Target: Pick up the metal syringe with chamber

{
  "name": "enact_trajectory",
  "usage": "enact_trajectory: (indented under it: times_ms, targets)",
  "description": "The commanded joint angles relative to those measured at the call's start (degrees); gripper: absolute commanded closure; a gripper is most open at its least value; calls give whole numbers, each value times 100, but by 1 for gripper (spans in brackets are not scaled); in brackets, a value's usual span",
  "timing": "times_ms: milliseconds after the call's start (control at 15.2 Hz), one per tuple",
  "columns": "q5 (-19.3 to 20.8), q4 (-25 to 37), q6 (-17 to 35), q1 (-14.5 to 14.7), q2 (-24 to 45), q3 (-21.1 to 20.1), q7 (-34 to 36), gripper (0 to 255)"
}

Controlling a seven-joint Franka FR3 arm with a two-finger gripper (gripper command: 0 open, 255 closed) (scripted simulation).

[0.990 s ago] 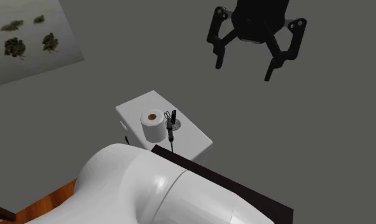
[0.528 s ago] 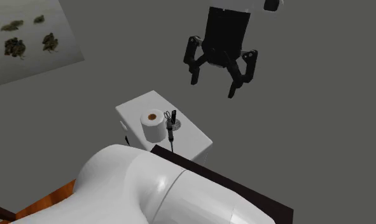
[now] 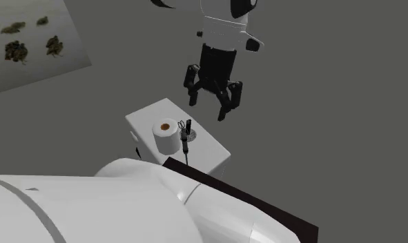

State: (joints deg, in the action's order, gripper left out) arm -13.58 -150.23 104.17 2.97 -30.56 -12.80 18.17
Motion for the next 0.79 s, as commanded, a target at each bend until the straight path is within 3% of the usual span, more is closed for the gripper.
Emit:
enact_trajectory:
  times_ms: [0, 528, 726]
  targets:
    - [-187, -51, 390, 57, 365, -197, 283, 0]
    - [-616, 182, 1829, 208, 2131, -823, 1300, 0]
    - [-609, 141, 2022, 212, 2286, -838, 1293, 0]
